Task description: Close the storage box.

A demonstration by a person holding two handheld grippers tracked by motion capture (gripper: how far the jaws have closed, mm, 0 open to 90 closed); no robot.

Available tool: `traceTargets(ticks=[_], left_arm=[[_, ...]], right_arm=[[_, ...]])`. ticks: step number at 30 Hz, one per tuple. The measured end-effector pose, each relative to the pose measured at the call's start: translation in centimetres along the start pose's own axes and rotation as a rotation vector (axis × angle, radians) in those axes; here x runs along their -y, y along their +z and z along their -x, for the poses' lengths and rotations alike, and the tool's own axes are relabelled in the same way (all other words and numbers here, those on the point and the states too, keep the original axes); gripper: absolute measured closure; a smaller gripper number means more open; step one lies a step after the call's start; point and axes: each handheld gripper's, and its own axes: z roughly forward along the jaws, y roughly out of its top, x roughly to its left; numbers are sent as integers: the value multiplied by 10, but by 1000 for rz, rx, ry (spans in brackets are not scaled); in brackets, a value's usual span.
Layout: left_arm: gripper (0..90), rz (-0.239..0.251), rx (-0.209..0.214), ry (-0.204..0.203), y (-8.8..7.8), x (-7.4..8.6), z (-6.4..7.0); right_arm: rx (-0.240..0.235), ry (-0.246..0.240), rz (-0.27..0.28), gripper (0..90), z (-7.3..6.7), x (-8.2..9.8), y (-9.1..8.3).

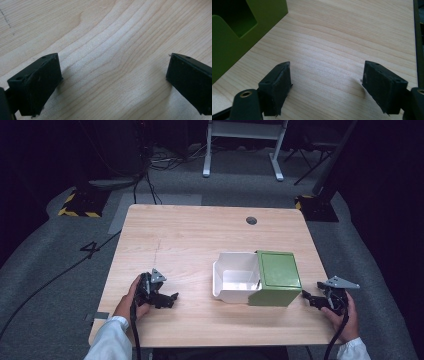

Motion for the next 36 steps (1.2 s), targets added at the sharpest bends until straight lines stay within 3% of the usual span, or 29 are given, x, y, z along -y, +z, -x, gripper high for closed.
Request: traceTargets(ticks=[5,12,14,16,20,22,28,32,36], left_arm=[[1,-1,-2,7,0,0,-1],[4,1,34,43,-1,1,-5],[5,-13,81,96,-3,2,-8],[12,-15,79,90,-4,1,-9],[222,5,98,87,-8,-1,-9],[169,4,98,76,-8,-2,-8],[200,65,99,95,-14,-19,8],[228,92,96,138,-13,-32,21],[233,115,125,137,-9,-43,30]], right_arm=[[1,-3,0,231,0,0,0],[-3,-3,-1,231,0,0,0],[-1,-6,1,231,-1,0,0],[1,-9,2,231,-1,1,-1],[-4,-8,0,231,-1,0,0],[-4,-8,0,230,-1,0,0],[-3,-8,0,230,-1,0,0],[-3,-7,0,230,-1,0,0],[-4,-8,-1,230,-1,0,0]])
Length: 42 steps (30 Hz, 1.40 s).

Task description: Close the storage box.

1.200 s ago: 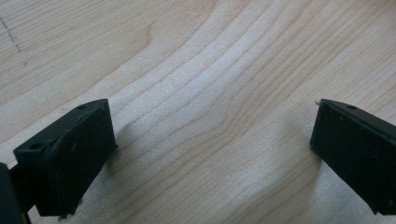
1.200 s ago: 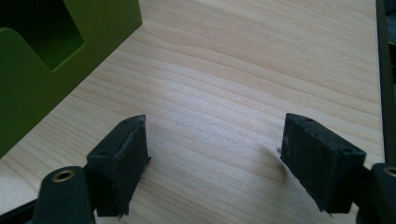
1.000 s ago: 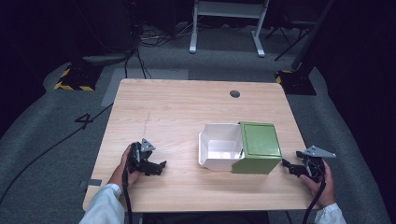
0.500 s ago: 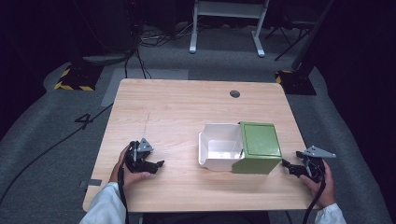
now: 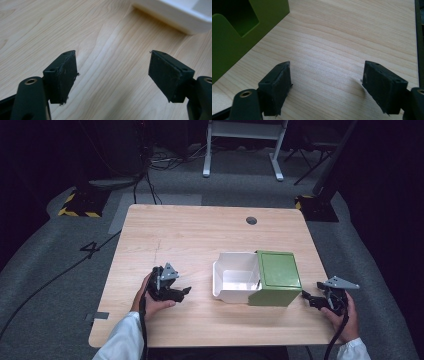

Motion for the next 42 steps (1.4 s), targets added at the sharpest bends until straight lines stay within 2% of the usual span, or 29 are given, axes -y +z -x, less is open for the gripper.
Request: traceTargets(ticks=[4,5,8,14,17,21,24,25,28,30,32,33,34,35,36,38,42], left_arm=[[219,15,18,2,6,-11,4],[218,22,8,6,7,-14,5],[219,34,15,-3,9,-19,7],[239,70,12,16,15,-35,14],[240,76,41,12,20,-41,18],[240,85,52,22,25,-49,21],[240,86,68,22,30,-52,24],[239,85,67,35,31,-54,24],[237,80,76,29,35,-56,24],[228,85,92,9,38,-57,24],[228,80,87,15,41,-58,24],[227,80,106,1,44,-58,24],[226,80,106,1,44,-58,24],[226,61,105,14,48,-58,25],[225,55,118,-3,51,-58,27],[224,41,120,14,55,-58,28],[224,18,154,7,65,-54,32]], right_arm=[[0,0,1,230,0,0,0],[0,-1,2,230,0,0,0],[0,-2,1,230,0,0,0],[-1,-1,1,231,0,0,0],[-1,-2,1,230,0,0,0],[-1,-3,1,230,0,0,0],[-1,-2,1,230,-1,0,0],[-1,-3,2,230,-1,0,0],[-1,-3,2,229,-1,0,0],[0,-4,2,228,-1,0,0],[0,-4,2,228,-1,0,0],[1,-5,2,228,-1,0,0],[1,-5,2,228,-1,0,0],[1,-5,3,228,-1,0,0],[1,-5,2,228,-1,0,0],[1,-5,2,228,-1,0,0],[0,-8,3,228,-1,0,0]])
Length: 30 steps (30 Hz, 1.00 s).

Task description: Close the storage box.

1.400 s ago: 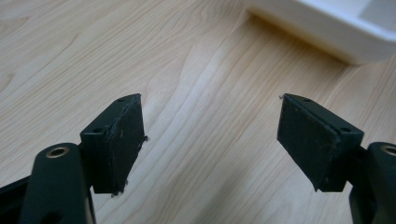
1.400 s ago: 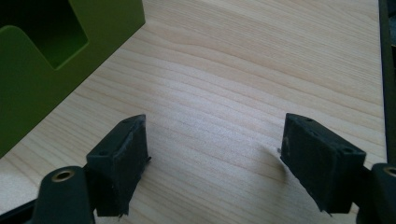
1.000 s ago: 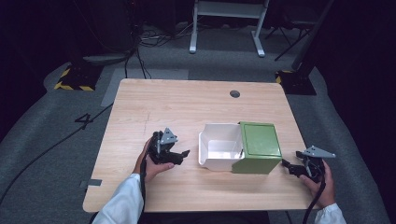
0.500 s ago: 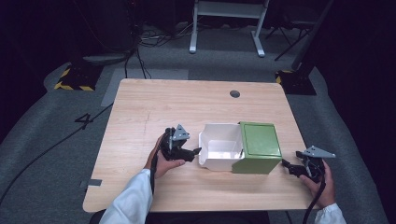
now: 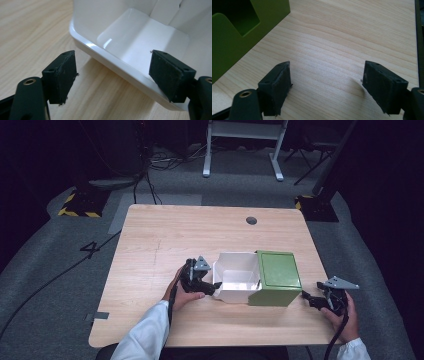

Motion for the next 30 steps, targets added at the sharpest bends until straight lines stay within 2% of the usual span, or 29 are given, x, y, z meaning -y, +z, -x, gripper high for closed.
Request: traceTargets(ticks=[2,3,9,14,20,23,30], left_arm=[[254,4,15,0,2,1,1],[305,7,19,3,3,1,2],[389,17,4,-21,3,1,4],[404,12,-16,-42,8,-1,9],[414,13,-22,-63,24,-7,20],[408,16,-4,-73,30,-10,22],[404,22,7,-62,40,-16,27]], right_arm=[[-1,-1,0,228,0,0,0],[0,-1,0,228,0,0,0],[0,-1,0,228,0,0,0],[1,-4,1,227,0,0,0],[3,-5,1,226,0,0,0],[4,-6,2,226,0,0,0],[4,-7,2,226,0,0,0]])
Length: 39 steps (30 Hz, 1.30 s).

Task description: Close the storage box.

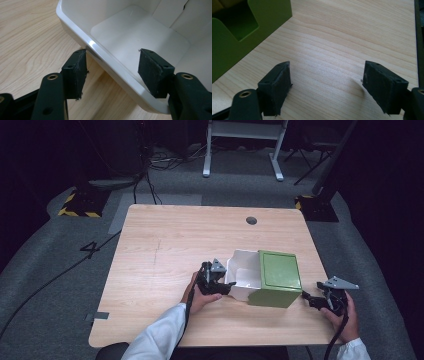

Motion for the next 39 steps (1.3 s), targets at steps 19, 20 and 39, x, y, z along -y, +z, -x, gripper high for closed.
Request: traceTargets(ticks=[19,20,39], left_arm=[[392,10,31,34,28,-26,22],[389,8,33,38,29,-27,23],[371,5,108,16,46,-33,31]], right_arm=[[0,0,0,226,0,0,0],[0,0,0,226,0,0,0],[1,0,0,226,0,0,0]])
